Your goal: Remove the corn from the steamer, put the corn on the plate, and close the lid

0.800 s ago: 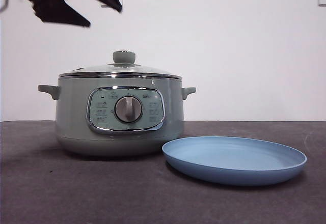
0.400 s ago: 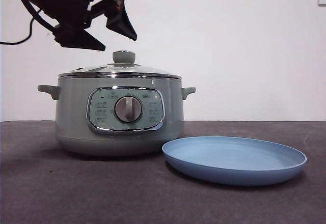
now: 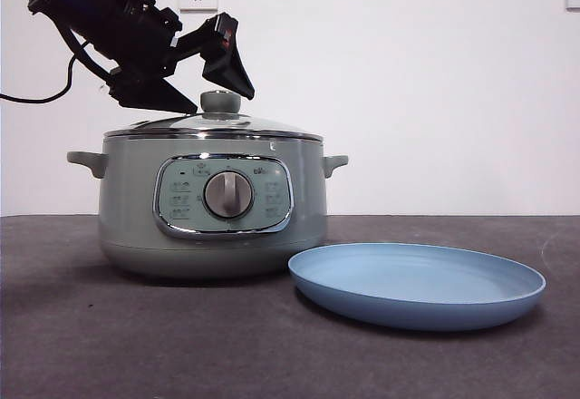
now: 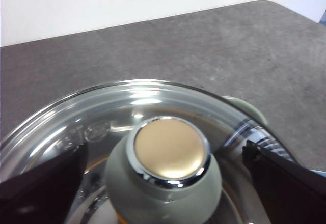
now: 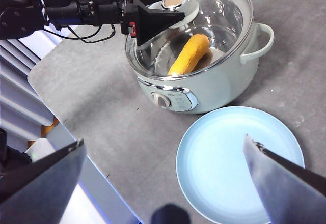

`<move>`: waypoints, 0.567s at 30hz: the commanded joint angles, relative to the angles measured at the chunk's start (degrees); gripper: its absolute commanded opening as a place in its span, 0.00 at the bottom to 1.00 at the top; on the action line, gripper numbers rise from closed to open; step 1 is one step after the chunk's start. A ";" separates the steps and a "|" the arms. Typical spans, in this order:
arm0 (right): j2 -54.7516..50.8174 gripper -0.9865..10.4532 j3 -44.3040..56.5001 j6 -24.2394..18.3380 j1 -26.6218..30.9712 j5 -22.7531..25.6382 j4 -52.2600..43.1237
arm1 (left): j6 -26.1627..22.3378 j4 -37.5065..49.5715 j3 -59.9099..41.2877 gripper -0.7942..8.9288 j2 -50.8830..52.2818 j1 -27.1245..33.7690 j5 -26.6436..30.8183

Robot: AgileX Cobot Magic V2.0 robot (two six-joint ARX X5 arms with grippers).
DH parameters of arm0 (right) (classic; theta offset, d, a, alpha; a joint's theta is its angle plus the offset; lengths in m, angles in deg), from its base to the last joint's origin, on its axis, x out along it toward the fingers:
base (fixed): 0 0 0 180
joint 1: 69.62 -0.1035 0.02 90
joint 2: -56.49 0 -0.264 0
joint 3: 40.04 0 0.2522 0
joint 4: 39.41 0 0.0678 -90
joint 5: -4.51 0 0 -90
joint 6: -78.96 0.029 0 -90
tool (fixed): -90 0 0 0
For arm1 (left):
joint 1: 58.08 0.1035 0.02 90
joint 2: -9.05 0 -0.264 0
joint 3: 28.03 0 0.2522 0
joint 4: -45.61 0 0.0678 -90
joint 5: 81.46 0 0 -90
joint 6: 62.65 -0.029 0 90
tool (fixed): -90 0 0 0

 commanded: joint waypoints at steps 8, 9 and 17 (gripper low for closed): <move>0.00 0.56 -0.20 -0.20 -0.13 0.11 1.49 | -2.36 -0.37 0.13 0.65 -1.73 -2.56 4.92; 0.02 0.56 -0.20 -0.22 -0.13 0.11 1.70 | -2.84 -0.20 0.15 0.61 -1.73 -2.82 5.18; 0.02 0.56 -0.20 -0.22 -0.11 0.11 1.90 | -3.17 0.02 0.13 0.19 -1.73 -3.19 5.07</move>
